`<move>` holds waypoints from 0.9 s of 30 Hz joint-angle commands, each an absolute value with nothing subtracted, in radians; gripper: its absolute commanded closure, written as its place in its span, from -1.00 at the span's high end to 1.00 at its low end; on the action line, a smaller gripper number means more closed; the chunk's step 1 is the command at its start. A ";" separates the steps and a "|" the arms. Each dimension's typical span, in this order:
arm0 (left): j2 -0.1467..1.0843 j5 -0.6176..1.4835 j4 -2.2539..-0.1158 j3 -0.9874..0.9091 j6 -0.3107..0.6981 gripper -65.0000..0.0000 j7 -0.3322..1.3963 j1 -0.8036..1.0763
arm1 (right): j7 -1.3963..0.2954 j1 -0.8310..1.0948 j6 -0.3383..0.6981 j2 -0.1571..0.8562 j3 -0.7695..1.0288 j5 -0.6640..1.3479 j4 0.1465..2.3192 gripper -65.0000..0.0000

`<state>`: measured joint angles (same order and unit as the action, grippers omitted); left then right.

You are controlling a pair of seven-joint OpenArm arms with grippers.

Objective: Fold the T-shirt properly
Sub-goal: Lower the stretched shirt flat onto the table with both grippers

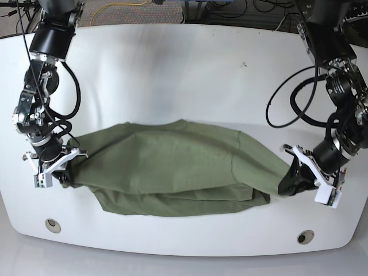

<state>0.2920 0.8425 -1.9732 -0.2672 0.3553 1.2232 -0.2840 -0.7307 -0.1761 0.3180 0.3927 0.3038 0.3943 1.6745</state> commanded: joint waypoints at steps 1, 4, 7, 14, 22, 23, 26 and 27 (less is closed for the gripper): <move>0.305 0.863 -1.998 -0.271 0.354 -1.00 1.193 -0.219 | -0.696 -0.139 0.315 0.386 0.321 0.395 1.722 -1.00; 0.306 0.880 -2.000 -0.275 0.354 -1.00 1.193 -0.133 | -0.696 -0.085 0.315 0.372 0.321 0.390 1.747 -1.00; 0.306 0.911 -2.000 -0.298 0.354 -1.00 1.193 -0.062 | -0.696 -0.041 0.315 0.372 0.321 0.390 1.762 -1.00; 0.308 0.931 -2.000 -0.352 0.354 -1.00 1.193 0.120 | -0.694 0.033 0.314 0.372 0.321 0.392 1.767 -1.00; 0.343 0.932 -2.000 -0.363 0.354 -1.00 1.193 0.262 | -0.690 0.077 0.314 0.372 0.321 0.389 1.767 -1.00; 0.343 0.932 -2.000 -0.367 0.354 -1.00 1.193 0.272 | -0.690 0.077 0.314 0.372 0.321 0.389 1.767 -1.00; 0.343 0.932 -2.000 -0.392 0.355 -1.00 1.193 0.300 | -0.690 0.079 0.314 0.372 0.321 0.387 1.762 -1.00; 0.343 0.932 -2.000 -0.398 0.355 -1.00 1.193 0.305 | -0.690 0.081 0.314 0.372 0.321 0.387 1.762 -1.00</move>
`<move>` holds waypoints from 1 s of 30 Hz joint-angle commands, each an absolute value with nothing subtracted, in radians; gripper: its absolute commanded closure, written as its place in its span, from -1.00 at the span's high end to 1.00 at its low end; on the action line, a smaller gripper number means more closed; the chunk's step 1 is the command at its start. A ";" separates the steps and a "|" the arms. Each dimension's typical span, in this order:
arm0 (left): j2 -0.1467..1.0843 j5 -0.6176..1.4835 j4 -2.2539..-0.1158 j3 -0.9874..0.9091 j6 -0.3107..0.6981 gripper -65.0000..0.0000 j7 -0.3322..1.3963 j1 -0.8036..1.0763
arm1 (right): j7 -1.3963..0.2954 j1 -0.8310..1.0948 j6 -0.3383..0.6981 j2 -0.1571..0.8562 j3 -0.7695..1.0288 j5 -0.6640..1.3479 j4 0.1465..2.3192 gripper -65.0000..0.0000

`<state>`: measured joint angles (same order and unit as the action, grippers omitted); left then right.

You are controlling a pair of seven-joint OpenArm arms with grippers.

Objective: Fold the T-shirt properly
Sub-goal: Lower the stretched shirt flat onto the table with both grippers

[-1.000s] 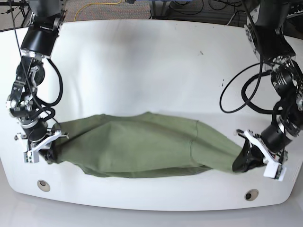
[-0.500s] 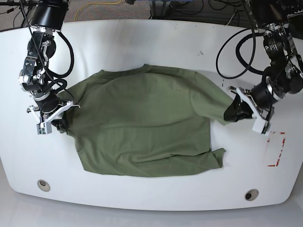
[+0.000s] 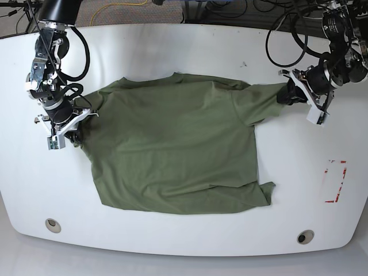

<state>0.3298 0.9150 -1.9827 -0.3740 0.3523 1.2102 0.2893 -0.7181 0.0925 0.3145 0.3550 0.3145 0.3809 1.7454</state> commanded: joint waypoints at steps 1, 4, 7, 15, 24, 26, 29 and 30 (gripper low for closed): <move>0.343 0.932 -2.000 -0.407 0.355 -1.00 1.193 0.306 | -0.690 0.085 0.312 0.372 0.321 0.387 1.761 -1.00; 0.346 0.932 -1.998 -0.417 0.355 -1.00 1.193 0.305 | -0.690 0.093 0.308 0.372 0.321 0.387 1.761 -1.00; 0.371 0.932 -1.998 -0.417 0.355 -1.00 1.193 0.302 | -0.690 0.093 0.308 0.372 0.321 0.387 1.761 -1.00; 0.384 0.932 -1.997 -0.418 0.355 -1.00 1.191 0.259 | -0.690 0.093 0.306 0.372 0.321 0.386 1.728 -1.00; 0.414 0.932 -1.998 -0.429 0.355 -0.97 1.193 0.249 | -0.690 0.091 0.305 0.381 0.321 0.386 1.689 -0.51; 0.414 0.932 -1.997 -0.430 0.355 -0.85 1.205 0.248 | -0.690 0.091 0.305 0.383 0.323 0.381 1.681 -0.10; 0.423 0.932 -1.997 -0.432 0.355 -0.62 1.234 0.242 | -0.690 0.093 0.305 0.377 0.349 0.352 1.679 0.49; 0.429 0.932 -1.997 -0.432 0.355 -0.52 1.245 0.239 | -0.690 0.093 0.305 0.374 0.363 0.337 1.679 0.72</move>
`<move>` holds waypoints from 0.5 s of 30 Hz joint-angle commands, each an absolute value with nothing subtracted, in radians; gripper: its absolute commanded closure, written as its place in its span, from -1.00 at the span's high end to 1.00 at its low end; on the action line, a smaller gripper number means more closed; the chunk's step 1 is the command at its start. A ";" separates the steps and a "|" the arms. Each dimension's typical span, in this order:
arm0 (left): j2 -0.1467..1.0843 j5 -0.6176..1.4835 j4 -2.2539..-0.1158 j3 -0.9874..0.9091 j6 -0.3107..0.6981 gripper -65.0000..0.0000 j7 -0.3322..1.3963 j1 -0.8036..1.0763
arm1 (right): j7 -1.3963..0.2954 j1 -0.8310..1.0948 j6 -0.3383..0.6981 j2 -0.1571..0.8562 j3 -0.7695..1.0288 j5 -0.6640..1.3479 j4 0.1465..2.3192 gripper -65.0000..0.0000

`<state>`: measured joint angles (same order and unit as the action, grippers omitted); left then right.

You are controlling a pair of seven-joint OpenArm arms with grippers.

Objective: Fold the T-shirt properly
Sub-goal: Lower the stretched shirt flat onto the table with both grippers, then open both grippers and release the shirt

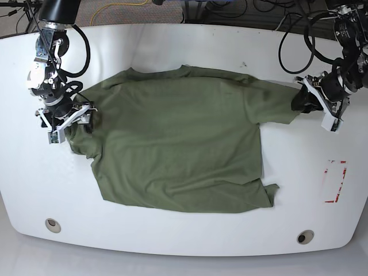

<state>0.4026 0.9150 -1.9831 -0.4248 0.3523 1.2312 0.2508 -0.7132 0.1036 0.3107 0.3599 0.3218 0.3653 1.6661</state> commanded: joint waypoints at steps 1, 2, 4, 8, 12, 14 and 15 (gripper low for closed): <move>0.432 0.932 -1.997 -0.432 0.357 -0.42 1.254 0.231 | -0.690 0.093 0.306 0.372 0.374 0.321 1.679 0.91; 0.432 0.932 -1.994 -0.432 0.357 -0.34 1.260 0.223 | -0.690 0.093 0.306 0.369 0.384 0.314 1.681 1.00; 0.432 0.932 -1.992 -0.432 0.357 -0.16 1.271 0.209 | -0.690 0.093 0.311 0.357 0.403 0.305 1.684 1.00; 0.433 0.932 -1.992 -0.432 0.357 0.15 1.287 0.186 | -0.691 0.097 0.312 0.343 0.453 0.312 1.733 1.00; 0.433 0.932 -1.995 -0.432 0.357 0.26 1.291 0.134 | -0.705 0.114 0.312 0.277 0.499 0.311 1.810 1.00; 0.433 0.934 -1.995 -0.432 0.357 0.26 1.291 0.110 | -0.720 0.128 0.312 0.245 0.518 0.311 1.842 1.00; 0.433 0.935 -1.995 -0.433 0.357 0.26 1.291 0.099 | -0.728 0.131 0.312 0.232 0.526 0.311 1.859 1.00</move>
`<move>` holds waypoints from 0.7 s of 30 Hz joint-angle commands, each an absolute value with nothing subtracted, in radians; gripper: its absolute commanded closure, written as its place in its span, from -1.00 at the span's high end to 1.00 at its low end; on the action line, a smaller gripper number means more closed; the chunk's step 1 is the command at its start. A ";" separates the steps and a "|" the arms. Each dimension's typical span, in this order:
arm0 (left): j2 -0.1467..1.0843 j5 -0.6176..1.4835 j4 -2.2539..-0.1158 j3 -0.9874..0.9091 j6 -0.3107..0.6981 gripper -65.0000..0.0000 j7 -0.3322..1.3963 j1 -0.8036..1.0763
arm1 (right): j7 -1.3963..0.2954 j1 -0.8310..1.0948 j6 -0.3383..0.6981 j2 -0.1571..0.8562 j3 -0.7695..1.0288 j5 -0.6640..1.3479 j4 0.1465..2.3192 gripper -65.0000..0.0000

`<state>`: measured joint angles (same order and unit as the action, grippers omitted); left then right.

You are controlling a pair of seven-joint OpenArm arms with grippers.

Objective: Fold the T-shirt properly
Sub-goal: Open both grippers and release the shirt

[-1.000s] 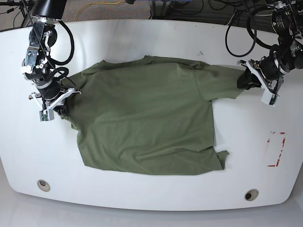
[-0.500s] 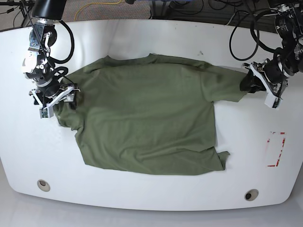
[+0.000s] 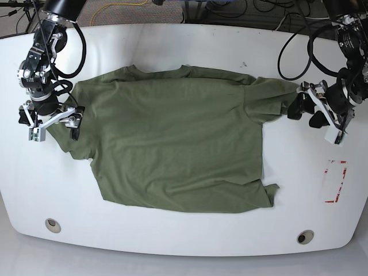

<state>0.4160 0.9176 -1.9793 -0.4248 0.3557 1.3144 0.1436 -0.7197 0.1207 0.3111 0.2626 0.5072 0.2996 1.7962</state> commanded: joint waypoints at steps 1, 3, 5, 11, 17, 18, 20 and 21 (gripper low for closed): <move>0.433 0.943 -1.994 -0.437 0.357 0.26 1.291 0.082 | -0.736 0.139 0.312 0.211 0.536 0.311 1.877 1.00; 0.433 0.957 -1.992 -0.449 0.357 0.26 1.291 0.054 | -0.743 0.153 0.312 0.166 0.549 0.311 1.902 1.00; 0.433 0.974 -1.992 -0.464 0.357 0.26 1.291 0.028 | -0.745 0.173 0.311 0.116 0.561 0.311 1.923 1.00; 0.435 0.986 -1.989 -0.495 0.357 0.26 1.291 -0.033 | -0.748 0.237 0.308 0.004 0.576 0.308 1.959 1.00; 0.437 0.981 -1.989 -0.507 0.357 0.26 1.291 -0.093 | -0.748 0.308 0.308 -0.071 0.573 0.309 1.960 1.00; 0.437 0.974 -1.989 -0.507 0.357 0.26 1.291 -0.097 | -0.748 0.314 0.308 -0.079 0.572 0.308 1.960 1.00; 0.437 0.954 -1.989 -0.506 0.357 0.26 1.291 -0.111 | -0.748 0.326 0.308 -0.094 0.570 0.305 1.959 1.00; 0.437 0.943 -1.989 -0.506 0.357 0.26 1.291 -0.116 | -0.748 0.332 0.308 -0.102 0.570 0.305 1.959 1.00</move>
<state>0.4198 0.9596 -1.9774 -0.5007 0.3557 1.3132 -0.0860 -0.7719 0.3237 0.3069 -0.0883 0.5697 0.2932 1.9369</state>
